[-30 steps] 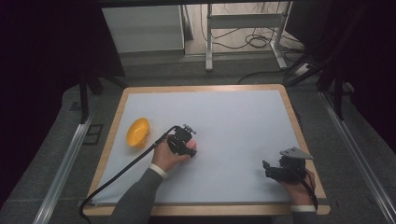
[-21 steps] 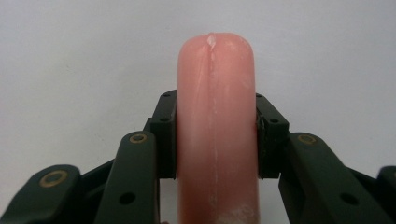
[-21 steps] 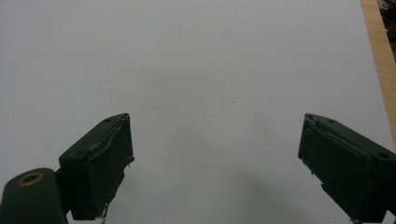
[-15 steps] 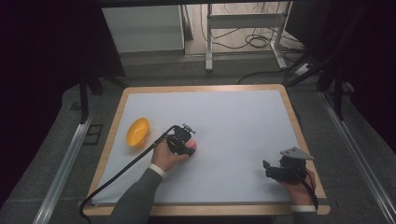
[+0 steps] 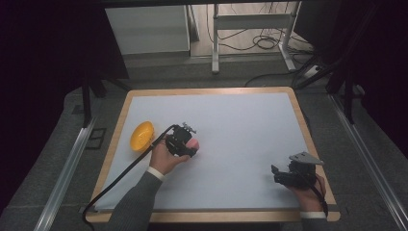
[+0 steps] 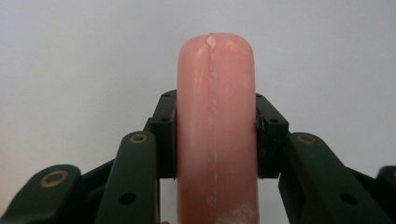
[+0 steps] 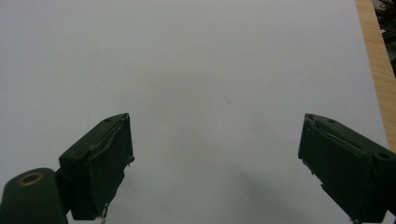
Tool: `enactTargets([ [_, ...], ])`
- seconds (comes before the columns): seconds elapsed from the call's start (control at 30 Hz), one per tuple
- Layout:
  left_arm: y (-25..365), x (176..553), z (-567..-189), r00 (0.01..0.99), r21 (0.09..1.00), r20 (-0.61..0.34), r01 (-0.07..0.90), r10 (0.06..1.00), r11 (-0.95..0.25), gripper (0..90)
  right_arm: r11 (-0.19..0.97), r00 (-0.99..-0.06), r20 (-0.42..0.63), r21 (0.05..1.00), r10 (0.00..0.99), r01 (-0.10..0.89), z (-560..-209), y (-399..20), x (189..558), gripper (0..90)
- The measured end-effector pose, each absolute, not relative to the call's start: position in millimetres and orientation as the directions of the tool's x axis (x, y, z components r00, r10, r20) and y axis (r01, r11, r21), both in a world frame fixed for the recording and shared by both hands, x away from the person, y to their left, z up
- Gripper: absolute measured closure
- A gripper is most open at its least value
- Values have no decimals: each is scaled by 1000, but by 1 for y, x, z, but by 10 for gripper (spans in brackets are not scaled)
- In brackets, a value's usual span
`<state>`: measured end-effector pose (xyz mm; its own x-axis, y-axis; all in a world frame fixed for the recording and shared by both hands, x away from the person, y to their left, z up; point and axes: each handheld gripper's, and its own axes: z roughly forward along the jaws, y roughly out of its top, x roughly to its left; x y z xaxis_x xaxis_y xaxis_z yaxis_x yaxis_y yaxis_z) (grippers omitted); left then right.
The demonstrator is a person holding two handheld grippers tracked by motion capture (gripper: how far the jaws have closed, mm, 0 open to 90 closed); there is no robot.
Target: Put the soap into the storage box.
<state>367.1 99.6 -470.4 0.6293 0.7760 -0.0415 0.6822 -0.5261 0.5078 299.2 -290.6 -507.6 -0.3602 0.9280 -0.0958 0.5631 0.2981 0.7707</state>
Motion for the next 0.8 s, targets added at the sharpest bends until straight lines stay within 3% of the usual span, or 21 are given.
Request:
enactTargets([
  [0.8,122,366,-445,601,559,-32,673,799,-484,600,297,-354,-100,772,930,562,-508,-292,299,98],
])
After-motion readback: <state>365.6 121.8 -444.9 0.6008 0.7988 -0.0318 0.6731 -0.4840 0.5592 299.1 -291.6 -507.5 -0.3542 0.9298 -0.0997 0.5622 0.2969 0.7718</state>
